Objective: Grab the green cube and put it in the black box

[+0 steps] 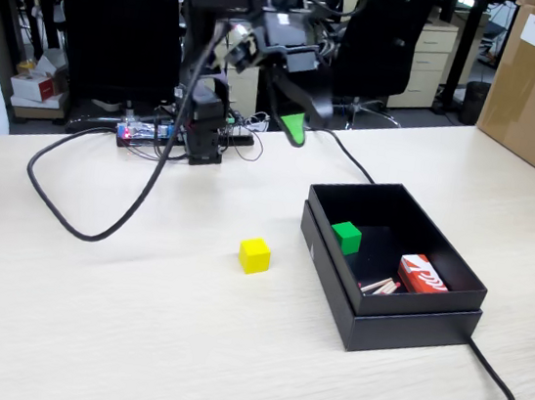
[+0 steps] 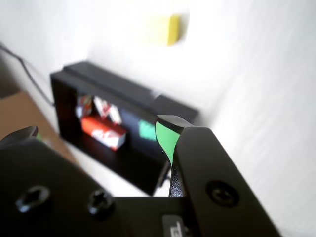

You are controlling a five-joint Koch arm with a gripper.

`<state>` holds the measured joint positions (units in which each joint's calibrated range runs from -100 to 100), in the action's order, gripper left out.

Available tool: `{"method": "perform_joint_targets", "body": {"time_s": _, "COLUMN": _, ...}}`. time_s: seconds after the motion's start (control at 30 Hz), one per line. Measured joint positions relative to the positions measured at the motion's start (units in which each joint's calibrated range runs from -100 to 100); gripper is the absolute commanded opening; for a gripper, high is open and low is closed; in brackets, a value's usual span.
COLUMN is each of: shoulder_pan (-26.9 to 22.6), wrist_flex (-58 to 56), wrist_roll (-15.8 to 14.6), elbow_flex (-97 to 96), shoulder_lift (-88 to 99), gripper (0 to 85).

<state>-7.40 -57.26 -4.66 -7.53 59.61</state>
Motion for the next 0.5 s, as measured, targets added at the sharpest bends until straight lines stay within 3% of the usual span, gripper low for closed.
{"method": "perform_joint_targets", "body": {"time_s": 0.2, "shoulder_pan": 4.20, "wrist_flex": 7.74, "wrist_roll": 3.71, "elbow_flex": -21.45, "shoulder_lift": 20.84, "gripper": 49.7}}
{"method": "perform_joint_targets", "body": {"time_s": 0.5, "shoulder_pan": 7.42, "wrist_flex": 13.63, "wrist_roll": 4.44, "elbow_flex": -41.53, "shoulder_lift": 38.71, "gripper": 51.1}}
